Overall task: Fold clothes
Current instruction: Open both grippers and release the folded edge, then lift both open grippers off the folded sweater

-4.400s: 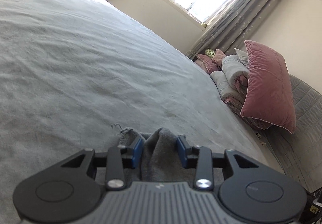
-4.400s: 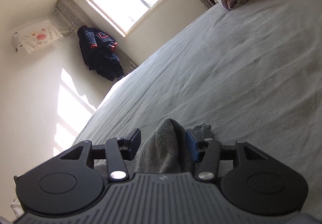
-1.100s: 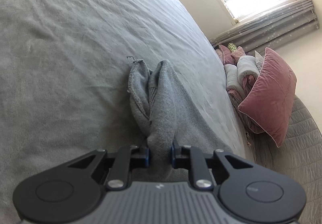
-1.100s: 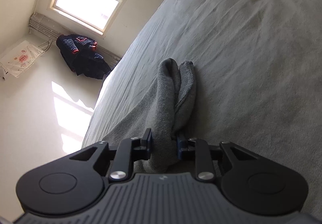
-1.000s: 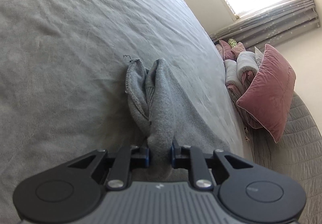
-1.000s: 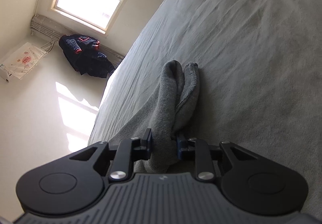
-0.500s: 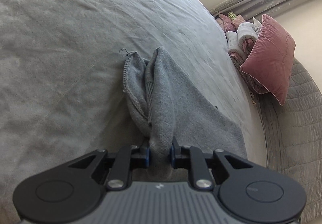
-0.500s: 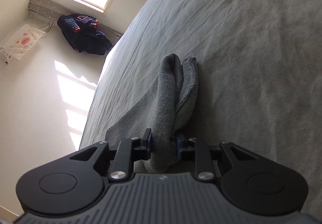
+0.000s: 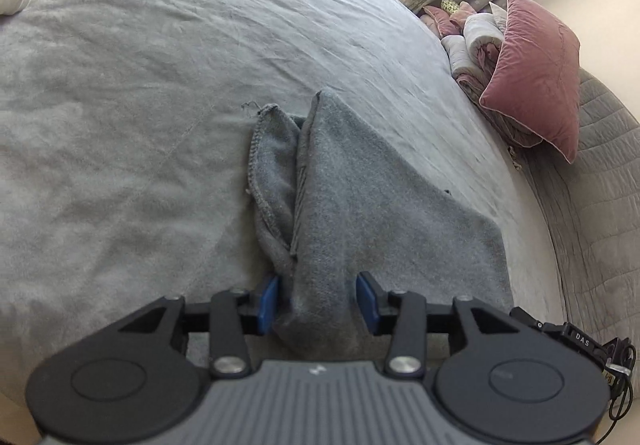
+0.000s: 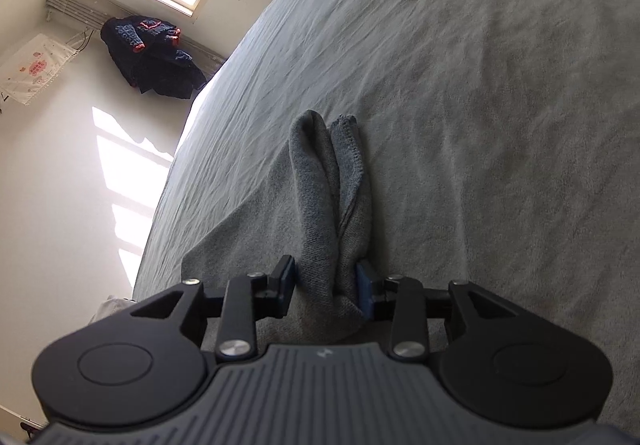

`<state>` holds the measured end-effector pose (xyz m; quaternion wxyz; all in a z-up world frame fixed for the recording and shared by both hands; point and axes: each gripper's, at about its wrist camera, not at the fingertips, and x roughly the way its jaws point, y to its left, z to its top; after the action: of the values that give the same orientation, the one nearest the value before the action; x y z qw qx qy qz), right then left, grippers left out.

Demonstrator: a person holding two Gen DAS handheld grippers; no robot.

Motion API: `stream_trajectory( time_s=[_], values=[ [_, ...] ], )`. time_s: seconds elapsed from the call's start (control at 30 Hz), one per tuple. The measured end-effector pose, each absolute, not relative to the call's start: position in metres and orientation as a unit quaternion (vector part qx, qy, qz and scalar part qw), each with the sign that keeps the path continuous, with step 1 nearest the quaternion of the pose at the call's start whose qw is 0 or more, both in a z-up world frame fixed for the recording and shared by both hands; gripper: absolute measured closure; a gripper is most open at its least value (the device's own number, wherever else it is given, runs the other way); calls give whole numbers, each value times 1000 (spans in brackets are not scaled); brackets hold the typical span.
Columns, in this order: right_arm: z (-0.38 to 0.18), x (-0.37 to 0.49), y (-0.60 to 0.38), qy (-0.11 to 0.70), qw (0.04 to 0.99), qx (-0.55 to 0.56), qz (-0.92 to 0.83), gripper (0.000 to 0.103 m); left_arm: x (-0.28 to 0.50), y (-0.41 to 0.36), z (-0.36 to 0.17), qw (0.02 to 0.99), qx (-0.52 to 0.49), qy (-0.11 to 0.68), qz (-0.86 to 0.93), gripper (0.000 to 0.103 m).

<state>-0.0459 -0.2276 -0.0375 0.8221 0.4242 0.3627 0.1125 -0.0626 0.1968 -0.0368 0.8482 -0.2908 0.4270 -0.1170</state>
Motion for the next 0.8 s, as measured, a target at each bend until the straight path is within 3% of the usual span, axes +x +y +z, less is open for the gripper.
stream_trajectory(
  time_s=[0.13, 0.5, 0.73, 0.8],
  values=[
    [-22, -39, -223, 317, 852, 403, 108, 50, -61, 210, -22, 880, -295, 361, -88, 43],
    [-18, -12, -155, 246, 946, 182, 104, 46, -45, 141, -5, 938, -189, 271, -105, 23],
    [-32, -4, -140, 236, 959, 119, 107, 22, -30, 100, -11, 951, -146, 252, -102, 2],
    [-36, 4, -138, 243, 958, 112, 100, 8, -26, 91, -15, 955, -128, 249, -92, 1]
  ],
)
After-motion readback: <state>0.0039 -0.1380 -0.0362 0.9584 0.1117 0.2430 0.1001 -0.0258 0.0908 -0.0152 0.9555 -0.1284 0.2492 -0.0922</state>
